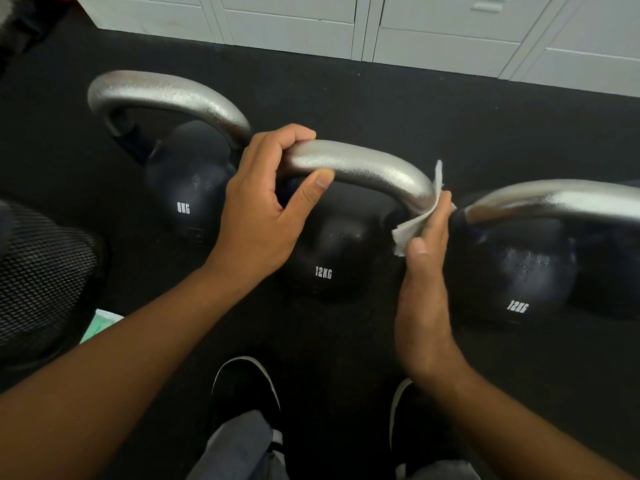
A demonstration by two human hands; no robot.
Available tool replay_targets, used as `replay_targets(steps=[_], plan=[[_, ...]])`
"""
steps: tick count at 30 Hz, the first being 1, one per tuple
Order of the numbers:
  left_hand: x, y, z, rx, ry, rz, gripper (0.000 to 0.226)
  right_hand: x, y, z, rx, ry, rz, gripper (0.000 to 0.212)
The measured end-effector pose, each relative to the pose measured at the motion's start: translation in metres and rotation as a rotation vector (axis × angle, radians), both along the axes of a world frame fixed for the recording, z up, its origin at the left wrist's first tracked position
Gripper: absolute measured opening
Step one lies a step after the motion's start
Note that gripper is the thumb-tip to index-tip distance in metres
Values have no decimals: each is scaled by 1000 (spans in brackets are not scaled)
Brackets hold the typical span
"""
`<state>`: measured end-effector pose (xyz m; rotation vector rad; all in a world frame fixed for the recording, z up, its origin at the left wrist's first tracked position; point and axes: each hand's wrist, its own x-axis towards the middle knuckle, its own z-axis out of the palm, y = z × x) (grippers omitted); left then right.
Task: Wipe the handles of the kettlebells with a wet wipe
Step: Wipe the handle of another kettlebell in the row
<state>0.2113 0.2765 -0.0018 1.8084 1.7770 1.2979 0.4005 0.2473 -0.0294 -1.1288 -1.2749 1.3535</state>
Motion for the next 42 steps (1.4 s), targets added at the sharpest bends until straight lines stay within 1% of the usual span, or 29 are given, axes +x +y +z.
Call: replay_targets(steps=[2,4,5,7,9,11,14,16,18,20,21,24,26,28,31,33,34,36,38,40,42], plan=[[0,0,0,-1,-1,3,40,-4,2,3,-1,-27,-21,83],[1,0,0,-1,-2,2,39,-1,17,8,-24,-37,-94,72],[1,0,0,0,-3,2,39,2,28,12,-30,-45,-96,68],[1,0,0,2,-3,0,39,9,43,16,-28,-73,-35,65],[0,0,0,0,-3,-1,40,10,45,13,-5,-93,-20,64],[1,0,0,-2,-10,-3,40,6,32,10,7,-87,-47,67],[1,-1,0,-2,-18,10,40,-5,8,8,34,-119,-30,82],[2,-1,0,-3,-19,13,40,-5,8,9,42,-156,-39,83],[2,-1,0,-6,-22,14,40,0,23,17,29,-175,-79,73],[3,-1,0,-12,-23,11,40,4,42,29,-4,-263,-65,62],[3,-1,0,-16,-24,10,40,4,48,34,-6,-314,-50,60],[2,-1,0,-17,-35,8,40,1,42,39,65,-393,-79,61],[1,-1,1,-19,-43,2,40,-6,24,38,95,-407,-100,68],[0,-1,1,-22,-43,-3,41,-12,6,32,134,-410,-67,76],[1,-1,2,-23,-45,-5,41,-16,-5,28,194,-510,-4,82],[1,-1,2,-19,-46,-1,40,-14,5,32,239,-576,-23,79],[1,-1,2,-16,-48,-1,40,-12,14,35,252,-590,-39,73],[1,-1,2,-20,-48,-4,40,-7,32,41,235,-583,-65,63],[0,-1,2,-30,-49,-9,40,-7,36,44,214,-570,-68,58],[-1,-1,2,-27,-57,-11,40,-9,25,44,247,-572,-60,57],[-1,-1,1,-26,-59,-15,40,-12,6,39,294,-596,-21,67]])
